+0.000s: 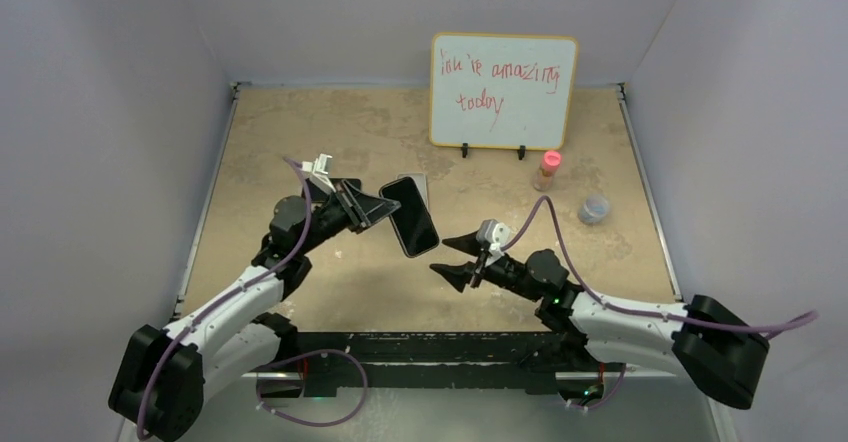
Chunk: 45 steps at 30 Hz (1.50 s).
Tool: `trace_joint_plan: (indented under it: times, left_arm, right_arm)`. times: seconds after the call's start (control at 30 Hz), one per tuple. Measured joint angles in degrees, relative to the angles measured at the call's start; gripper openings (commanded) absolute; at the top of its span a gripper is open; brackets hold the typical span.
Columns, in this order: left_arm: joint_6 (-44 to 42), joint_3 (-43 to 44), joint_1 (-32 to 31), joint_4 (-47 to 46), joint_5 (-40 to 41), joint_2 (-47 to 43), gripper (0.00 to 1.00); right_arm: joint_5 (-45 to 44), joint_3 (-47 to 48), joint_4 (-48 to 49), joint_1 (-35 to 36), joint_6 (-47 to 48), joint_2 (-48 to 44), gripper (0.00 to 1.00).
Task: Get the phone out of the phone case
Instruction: Remove the phone case from the phone.
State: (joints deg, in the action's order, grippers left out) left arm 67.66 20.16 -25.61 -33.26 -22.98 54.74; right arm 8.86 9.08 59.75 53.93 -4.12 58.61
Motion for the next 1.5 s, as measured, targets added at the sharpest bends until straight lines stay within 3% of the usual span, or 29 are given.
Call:
trace_joint_plan:
  times: [0.17, 0.4, 0.63, 0.93, 1.2, 1.43, 1.5]
  left_arm:
    - [-10.0, 5.8, 1.2, 7.3, -8.0, -0.1, 0.00]
    - [-21.0, 13.5, 1.2, 16.3, -17.7, -0.7, 0.00]
    - [-26.7, 17.1, 1.2, 19.7, -25.8, -1.2, 0.00]
    - [-28.2, 17.1, 1.2, 20.7, -30.4, -2.1, 0.00]
    - [-28.3, 17.1, 1.2, 20.4, -31.9, -2.5, 0.00]
    - [-27.8, 17.1, 1.2, 19.6, -33.5, -2.5, 0.00]
    - [-27.8, 17.1, 1.2, 18.6, -34.6, -2.4, 0.00]
  right_arm:
    - [3.9, 0.0, -8.8, 0.0, -1.0, -7.7, 0.74]
    - [6.9, 0.4, -18.5, 0.0, 0.5, -13.2, 0.77]
    - [10.6, 3.3, -21.1, -0.1, 3.1, -10.9, 0.77]
    - [17.5, 8.5, -18.7, -0.3, 4.3, -4.1, 0.75]
    - [22.5, 12.3, -18.2, -0.4, 4.6, 0.2, 0.64]
    - [27.8, 14.9, -19.8, -0.8, 7.5, 2.1, 0.29]
    - [29.4, 16.0, -21.5, -1.1, 8.3, 2.9, 0.23]
